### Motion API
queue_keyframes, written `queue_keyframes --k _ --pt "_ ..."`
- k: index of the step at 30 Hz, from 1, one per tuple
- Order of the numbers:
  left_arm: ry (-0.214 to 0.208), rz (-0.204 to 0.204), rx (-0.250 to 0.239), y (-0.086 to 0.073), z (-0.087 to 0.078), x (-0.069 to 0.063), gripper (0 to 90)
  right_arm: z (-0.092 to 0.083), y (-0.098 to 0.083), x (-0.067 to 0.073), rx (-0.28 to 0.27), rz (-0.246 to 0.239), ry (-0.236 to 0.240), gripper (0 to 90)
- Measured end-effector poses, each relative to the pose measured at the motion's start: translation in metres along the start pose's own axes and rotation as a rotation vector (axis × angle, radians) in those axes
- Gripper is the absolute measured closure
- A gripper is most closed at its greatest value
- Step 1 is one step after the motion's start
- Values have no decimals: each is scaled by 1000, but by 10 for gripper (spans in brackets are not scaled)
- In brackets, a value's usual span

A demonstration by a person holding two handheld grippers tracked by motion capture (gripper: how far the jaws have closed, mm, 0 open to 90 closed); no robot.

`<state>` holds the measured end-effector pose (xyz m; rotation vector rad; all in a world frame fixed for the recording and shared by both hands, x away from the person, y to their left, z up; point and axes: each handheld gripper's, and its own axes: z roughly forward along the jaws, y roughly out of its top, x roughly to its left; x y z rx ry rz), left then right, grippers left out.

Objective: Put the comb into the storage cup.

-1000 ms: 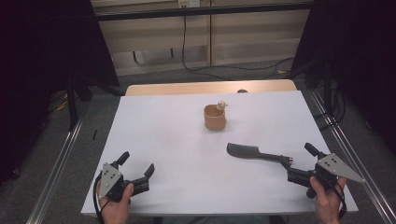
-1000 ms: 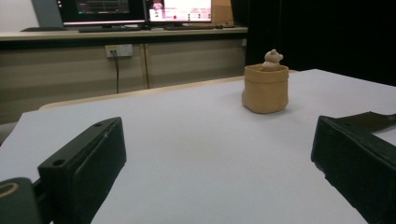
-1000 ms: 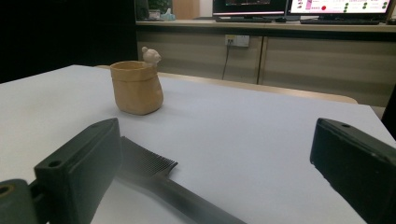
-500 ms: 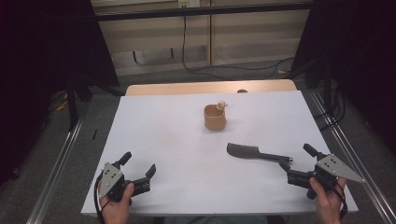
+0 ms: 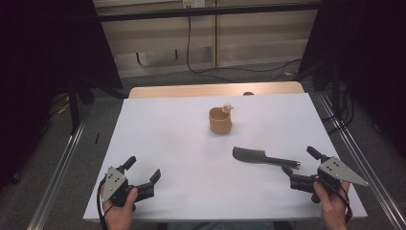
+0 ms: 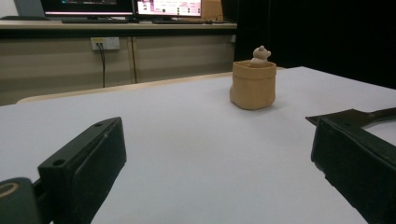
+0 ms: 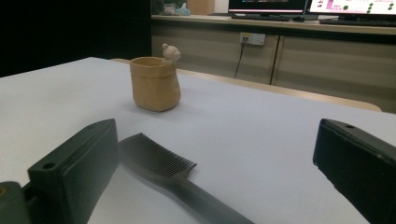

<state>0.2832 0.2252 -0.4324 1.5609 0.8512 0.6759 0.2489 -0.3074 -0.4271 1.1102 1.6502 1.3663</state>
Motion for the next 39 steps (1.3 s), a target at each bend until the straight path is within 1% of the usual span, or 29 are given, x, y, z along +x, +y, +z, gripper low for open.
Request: queue_keyframes --k 1,2,3,4,7,9,11,12,14,16,21,25,26,27,28,31,32,33,34,37,39 --pt "0 0 0 0 0 0 33 0 0 0 0 0 0 0" --pt "-5 -2 -3 0 0 0 33 2 -1 0 8 12 20 0" --pt "-5 -2 -3 0 0 0 33 2 -1 0 8 12 20 0" --pt "-8 7 -6 1 -2 -1 33 5 0 0 9 23 37 0" --pt "-13 7 -12 1 -2 -1 33 8 2 2 12 27 30 3" --pt "-13 8 -7 2 -3 -2 33 12 5 2 -2 43 50 0" --pt "-15 4 -10 2 -3 -4 33 13 7 2 -2 45 56 2" --pt "-21 9 -19 3 -4 -5 33 16 10 1 -6 35 54 7" --pt "-19 21 -19 3 -5 -5 33 19 13 1 -6 36 62 9" --pt "-16 21 -15 3 -3 -5 33 22 16 1 -3 27 66 10" --pt "-16 12 0 1 -1 -4 33 32 21 -2 2 26 70 12" --pt "-16 18 1 1 0 -3 33 36 23 -4 2 26 76 11" --pt "-19 22 4 1 0 -3 33 39 25 -5 4 21 77 11" --pt "-19 22 4 1 0 -3 33 39 25 -5 4 21 77 11" --pt "-23 29 8 1 0 -3 33 43 28 -6 9 17 78 11" --pt "-19 26 4 1 1 -4 33 47 30 -7 14 11 69 12" --pt "-22 22 3 1 1 -4 33 51 32 -9 9 4 57 14" --pt "-22 22 3 1 1 -4 33 51 32 -9 9 4 57 14" --pt "-21 23 4 1 2 -4 33 55 33 -10 3 1 41 19" --pt "-21 24 5 1 2 -4 33 58 33 -11 -2 6 29 22" --pt "-22 21 4 1 2 -4 33 62 31 -12 7 12 20 19"
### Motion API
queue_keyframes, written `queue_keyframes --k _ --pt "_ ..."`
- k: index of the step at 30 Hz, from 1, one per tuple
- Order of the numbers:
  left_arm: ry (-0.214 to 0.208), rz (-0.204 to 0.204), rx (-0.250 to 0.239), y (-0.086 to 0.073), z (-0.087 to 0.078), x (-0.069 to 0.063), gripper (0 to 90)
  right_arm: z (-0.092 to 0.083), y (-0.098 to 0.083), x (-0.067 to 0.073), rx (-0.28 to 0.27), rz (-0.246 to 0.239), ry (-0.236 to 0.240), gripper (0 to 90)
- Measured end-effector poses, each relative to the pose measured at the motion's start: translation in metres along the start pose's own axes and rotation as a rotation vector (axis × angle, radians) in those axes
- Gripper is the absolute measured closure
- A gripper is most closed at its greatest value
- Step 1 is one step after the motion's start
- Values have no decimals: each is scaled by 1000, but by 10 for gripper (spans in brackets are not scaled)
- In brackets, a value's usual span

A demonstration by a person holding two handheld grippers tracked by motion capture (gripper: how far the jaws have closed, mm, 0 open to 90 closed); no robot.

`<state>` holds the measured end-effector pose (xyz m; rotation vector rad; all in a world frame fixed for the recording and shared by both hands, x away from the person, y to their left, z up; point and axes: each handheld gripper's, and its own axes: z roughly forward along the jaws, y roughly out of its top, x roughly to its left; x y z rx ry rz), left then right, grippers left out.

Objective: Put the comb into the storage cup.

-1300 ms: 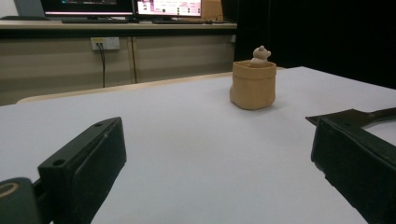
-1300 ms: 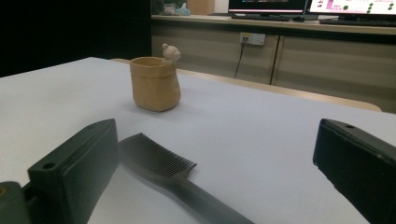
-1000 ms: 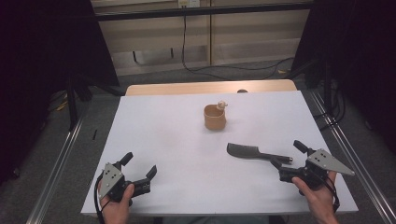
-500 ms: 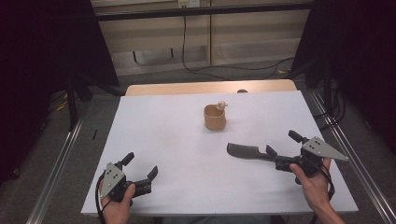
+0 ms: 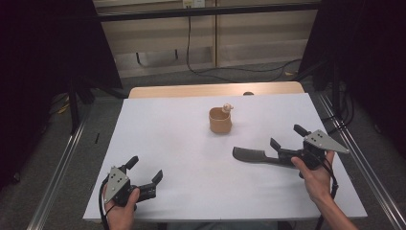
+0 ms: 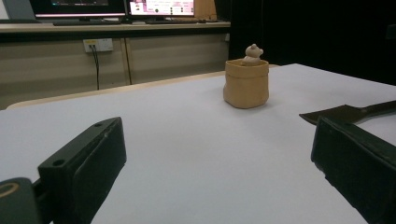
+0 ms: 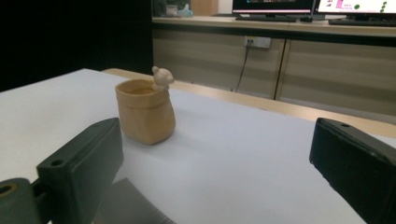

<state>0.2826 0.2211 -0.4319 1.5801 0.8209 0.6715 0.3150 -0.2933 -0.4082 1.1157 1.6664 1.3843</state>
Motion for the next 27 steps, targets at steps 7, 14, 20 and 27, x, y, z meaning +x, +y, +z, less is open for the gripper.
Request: queue_keyframes --k 7,14,20,27 --pt "-2 6 1 0 -1 0 33 1 -11 -12 44 3 -44 34" --pt "-7 10 0 0 0 0 33 1 -9 -20 57 9 -33 166" --pt "-10 13 -1 1 0 0 33 -1 -7 -24 70 8 -33 272" --pt "-5 3 0 1 -1 0 33 -1 -5 -27 124 27 36 600"
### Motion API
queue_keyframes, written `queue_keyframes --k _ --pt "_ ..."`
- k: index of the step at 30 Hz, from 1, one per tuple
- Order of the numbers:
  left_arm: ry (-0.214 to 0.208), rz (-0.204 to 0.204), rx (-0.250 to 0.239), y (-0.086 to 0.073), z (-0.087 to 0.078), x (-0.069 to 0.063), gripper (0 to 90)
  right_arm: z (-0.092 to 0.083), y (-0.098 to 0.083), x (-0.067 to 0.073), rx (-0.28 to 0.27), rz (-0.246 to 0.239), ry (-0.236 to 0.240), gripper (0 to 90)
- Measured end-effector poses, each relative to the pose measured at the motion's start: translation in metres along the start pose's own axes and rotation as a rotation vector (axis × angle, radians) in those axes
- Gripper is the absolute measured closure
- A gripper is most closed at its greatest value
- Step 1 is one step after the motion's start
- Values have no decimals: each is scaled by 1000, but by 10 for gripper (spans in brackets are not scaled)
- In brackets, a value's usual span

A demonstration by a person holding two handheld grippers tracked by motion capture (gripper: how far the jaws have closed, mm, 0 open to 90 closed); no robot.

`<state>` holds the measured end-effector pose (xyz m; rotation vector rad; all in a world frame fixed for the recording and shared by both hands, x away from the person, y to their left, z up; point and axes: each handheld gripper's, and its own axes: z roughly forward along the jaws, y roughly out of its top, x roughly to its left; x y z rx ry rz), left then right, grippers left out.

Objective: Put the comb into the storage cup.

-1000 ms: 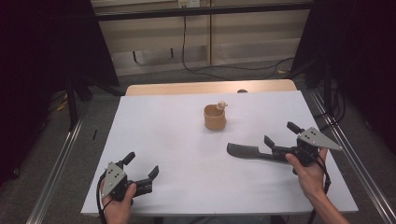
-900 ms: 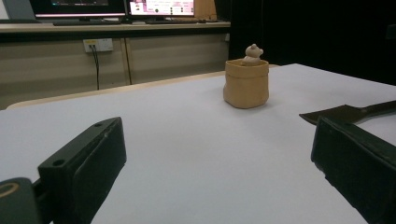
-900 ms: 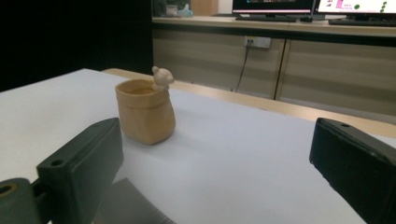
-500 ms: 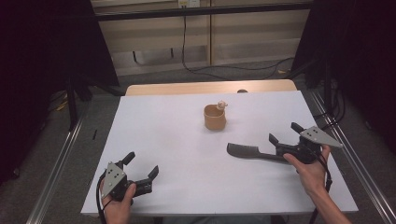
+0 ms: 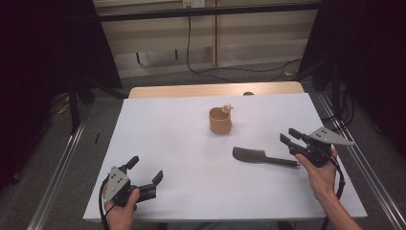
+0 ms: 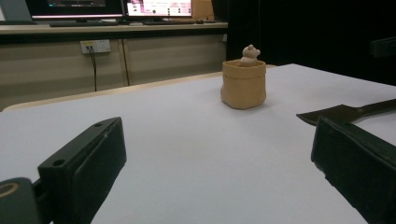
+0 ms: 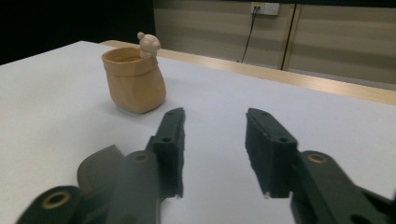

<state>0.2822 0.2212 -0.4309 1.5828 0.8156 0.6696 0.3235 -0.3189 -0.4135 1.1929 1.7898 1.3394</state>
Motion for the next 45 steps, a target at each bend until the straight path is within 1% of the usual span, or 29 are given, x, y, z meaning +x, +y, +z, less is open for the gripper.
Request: queue_keyframes --k 1,3,5,6,7,9,10,13,14,17,18,21,22,23,24,25,26,29,31,32,33,34,36,37,40,41,42,44,45 --pt "1 -2 0 0 0 1 33 0 0 0 1 0 6 629" --pt "5 -17 -2 -1 0 3 33 -1 1 -1 15 -11 -2 692" --pt "7 -17 -3 -1 0 3 33 -1 1 -2 32 -1 5 758" --pt "6 -19 -3 -1 0 3 33 -2 1 -3 41 0 5 811" --pt "3 -14 -2 -1 0 3 33 -3 1 -5 45 0 12 846" --pt "1 -15 -2 -1 0 2 33 -4 2 -7 59 18 32 900" --pt "-8 -10 5 -1 0 1 33 -4 3 -8 67 26 39 900" --pt "-9 -9 6 -1 1 1 33 -5 3 -10 78 30 50 900" --pt "-5 -7 8 -1 1 1 33 -4 4 -11 107 47 67 900" --pt "-7 -14 6 -1 2 1 33 -4 6 -11 122 64 82 900" --pt "-7 -9 5 -1 3 2 33 -3 8 -9 143 69 90 900" --pt "-3 -9 6 -1 3 2 33 -3 12 -10 162 69 104 900" --pt "-2 -12 5 -1 4 2 33 0 15 -11 197 70 103 900" --pt "-1 -11 5 -1 3 2 33 0 15 -11 197 70 103 900" --pt "-5 -5 5 -1 3 2 33 1 12 -15 192 84 109 900" --pt "-5 -5 5 -1 3 2 33 1 12 -15 192 84 109 900" --pt "-8 -2 6 -1 2 1 33 3 7 -17 239 74 93 900" --pt "-5 -8 4 -1 4 1 33 5 2 -21 274 93 80 900" --pt "-14 -13 0 0 7 -1 33 7 2 -22 300 95 89 900" --pt "-14 -13 0 0 7 -1 33 7 2 -22 300 95 89 900" --pt "-22 -4 5 0 7 -1 33 7 2 -22 309 92 87 900" --pt "-19 -5 4 0 7 -2 33 7 3 -21 337 82 81 900" --pt "-18 2 7 0 7 -2 33 7 4 -21 344 80 78 900" --pt "-13 1 5 0 8 -2 33 7 4 -21 362 68 72 900" --pt "-14 6 6 0 7 -2 33 8 5 -25 403 63 71 900" --pt "-14 6 6 0 7 -2 33 8 5 -25 403 63 71 900" --pt "-17 5 4 0 7 -2 33 10 3 -27 427 74 75 900" --pt "-15 1 -2 0 8 -2 33 11 2 -26 452 69 74 900" --pt "-15 1 -2 0 8 -2 33 11 2 -26 452 69 74 900"
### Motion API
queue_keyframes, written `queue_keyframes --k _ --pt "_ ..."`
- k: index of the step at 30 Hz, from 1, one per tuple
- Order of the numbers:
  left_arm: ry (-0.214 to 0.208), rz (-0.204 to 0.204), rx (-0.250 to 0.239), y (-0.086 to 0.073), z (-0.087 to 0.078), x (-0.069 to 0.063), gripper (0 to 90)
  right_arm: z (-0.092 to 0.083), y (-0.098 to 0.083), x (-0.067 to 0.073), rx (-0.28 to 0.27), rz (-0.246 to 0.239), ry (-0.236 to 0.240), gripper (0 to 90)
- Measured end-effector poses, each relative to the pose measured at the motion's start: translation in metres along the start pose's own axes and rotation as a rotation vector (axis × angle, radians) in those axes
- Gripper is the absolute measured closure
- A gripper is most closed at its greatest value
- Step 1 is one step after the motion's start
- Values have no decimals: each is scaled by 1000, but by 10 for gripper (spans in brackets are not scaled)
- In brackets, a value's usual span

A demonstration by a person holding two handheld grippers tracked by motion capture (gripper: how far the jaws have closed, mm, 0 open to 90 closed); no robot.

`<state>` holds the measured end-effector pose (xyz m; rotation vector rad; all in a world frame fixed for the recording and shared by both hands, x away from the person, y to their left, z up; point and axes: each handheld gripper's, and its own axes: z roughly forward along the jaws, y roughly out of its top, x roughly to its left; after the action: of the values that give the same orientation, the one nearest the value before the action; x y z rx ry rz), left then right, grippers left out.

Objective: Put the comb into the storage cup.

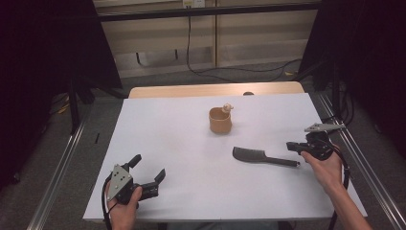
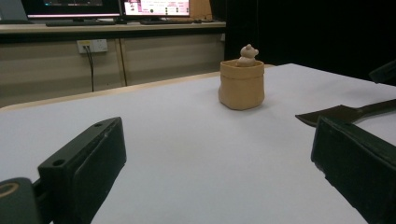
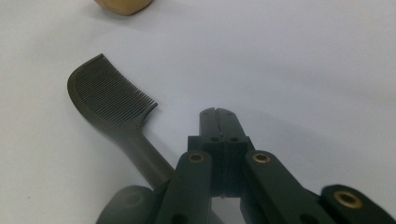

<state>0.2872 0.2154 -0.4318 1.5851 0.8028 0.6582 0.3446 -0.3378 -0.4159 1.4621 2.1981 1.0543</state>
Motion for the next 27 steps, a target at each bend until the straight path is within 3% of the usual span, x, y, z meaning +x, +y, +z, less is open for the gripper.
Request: queue_keyframes --k 4,11,14,17,27 --pt "-2 7 15 -2 -1 1 33 -1 -1 0 18 -7 -16 900" --pt "4 5 2 1 2 2 33 4 -2 -3 100 -21 -38 900" --pt "4 -3 4 0 3 1 33 6 -3 -6 120 -12 -39 900" --pt "-5 1 6 0 4 0 33 10 -8 -10 177 15 -40 900" --pt "-4 0 5 0 2 0 33 13 -17 -12 207 13 -34 900"
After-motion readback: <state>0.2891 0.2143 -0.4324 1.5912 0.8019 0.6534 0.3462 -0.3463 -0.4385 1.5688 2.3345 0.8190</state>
